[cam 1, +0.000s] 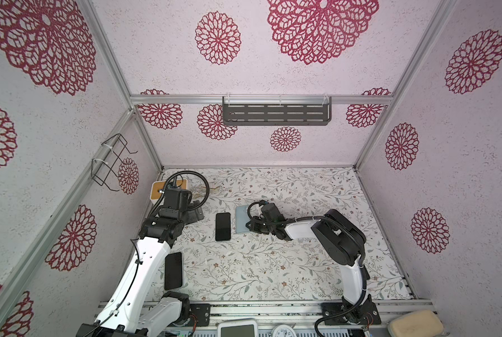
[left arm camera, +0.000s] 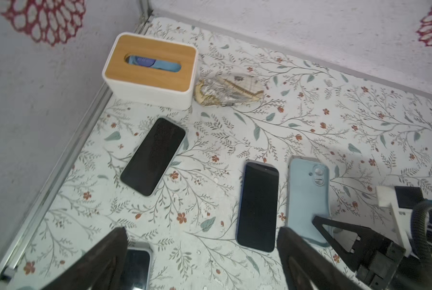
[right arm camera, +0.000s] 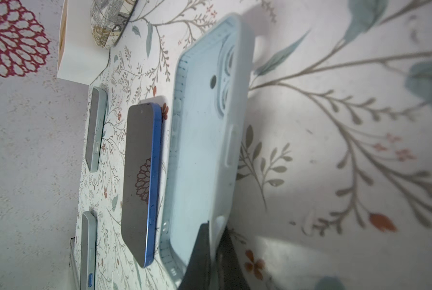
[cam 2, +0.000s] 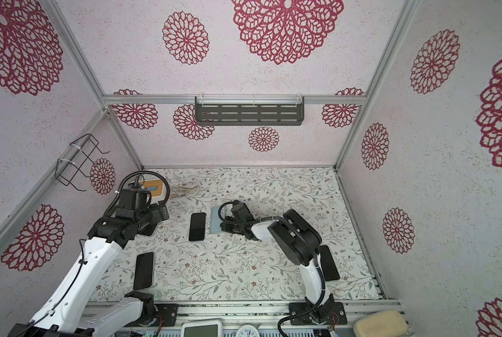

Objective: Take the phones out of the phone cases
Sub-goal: 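Lay the pale blue case flat beside the phone with the right gripper while left withdraws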

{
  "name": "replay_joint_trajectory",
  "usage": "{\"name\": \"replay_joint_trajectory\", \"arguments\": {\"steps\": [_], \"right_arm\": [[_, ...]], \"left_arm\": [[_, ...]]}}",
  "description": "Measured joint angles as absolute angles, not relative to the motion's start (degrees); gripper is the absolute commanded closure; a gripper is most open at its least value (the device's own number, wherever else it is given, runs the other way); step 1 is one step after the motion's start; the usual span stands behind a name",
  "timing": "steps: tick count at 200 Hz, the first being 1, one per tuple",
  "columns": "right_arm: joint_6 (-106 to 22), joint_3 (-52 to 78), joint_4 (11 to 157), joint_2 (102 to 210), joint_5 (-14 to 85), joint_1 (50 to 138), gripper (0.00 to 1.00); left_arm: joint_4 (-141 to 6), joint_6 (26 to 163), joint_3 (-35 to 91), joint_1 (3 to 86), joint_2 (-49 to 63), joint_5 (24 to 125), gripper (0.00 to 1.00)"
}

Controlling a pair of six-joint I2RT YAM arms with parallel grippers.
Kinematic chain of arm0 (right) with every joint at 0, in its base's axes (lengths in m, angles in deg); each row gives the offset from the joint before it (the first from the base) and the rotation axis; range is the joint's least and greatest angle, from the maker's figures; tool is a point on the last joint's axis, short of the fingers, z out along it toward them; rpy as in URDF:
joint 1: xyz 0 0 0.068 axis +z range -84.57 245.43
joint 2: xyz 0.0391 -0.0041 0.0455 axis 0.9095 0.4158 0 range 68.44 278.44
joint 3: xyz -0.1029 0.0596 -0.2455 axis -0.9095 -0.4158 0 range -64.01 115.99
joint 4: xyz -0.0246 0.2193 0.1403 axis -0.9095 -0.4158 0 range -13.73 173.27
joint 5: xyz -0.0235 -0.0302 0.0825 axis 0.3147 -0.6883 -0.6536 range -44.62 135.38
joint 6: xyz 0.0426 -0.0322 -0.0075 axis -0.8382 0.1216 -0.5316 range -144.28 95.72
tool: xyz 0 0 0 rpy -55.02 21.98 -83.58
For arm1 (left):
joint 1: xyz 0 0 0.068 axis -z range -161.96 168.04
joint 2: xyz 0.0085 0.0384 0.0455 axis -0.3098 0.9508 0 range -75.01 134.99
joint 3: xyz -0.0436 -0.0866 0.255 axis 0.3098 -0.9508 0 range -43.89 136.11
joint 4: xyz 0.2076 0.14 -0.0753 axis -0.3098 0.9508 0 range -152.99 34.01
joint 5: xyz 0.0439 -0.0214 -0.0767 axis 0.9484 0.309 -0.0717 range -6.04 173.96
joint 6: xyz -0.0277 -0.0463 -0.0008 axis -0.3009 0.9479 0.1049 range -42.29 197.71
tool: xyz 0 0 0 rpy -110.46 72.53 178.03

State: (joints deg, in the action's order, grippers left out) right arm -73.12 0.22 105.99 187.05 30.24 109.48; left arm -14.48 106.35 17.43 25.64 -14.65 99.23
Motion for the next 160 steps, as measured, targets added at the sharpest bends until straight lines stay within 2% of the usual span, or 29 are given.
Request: {"name": "replay_joint_trajectory", "arguments": {"steps": [88,146,153,160], "right_arm": [[-73.43,5.68,105.44,190.81,30.79,113.66,1.00],[-74.10,4.22,107.32,190.57,30.81,115.14,1.00],[-74.41,3.87,107.91,190.55,30.79,115.21,0.92],[-74.71,3.63,108.39,190.53,30.77,115.25,0.79]], "left_arm": [[-11.94,110.59,13.70,12.29,-17.02,94.92,0.03],[-11.88,109.89,13.70,8.88,-14.44,93.68,0.03],[-11.88,109.69,13.70,8.68,-14.00,93.68,0.03],[-11.88,109.43,13.70,8.53,-13.54,93.74,0.03]]}}
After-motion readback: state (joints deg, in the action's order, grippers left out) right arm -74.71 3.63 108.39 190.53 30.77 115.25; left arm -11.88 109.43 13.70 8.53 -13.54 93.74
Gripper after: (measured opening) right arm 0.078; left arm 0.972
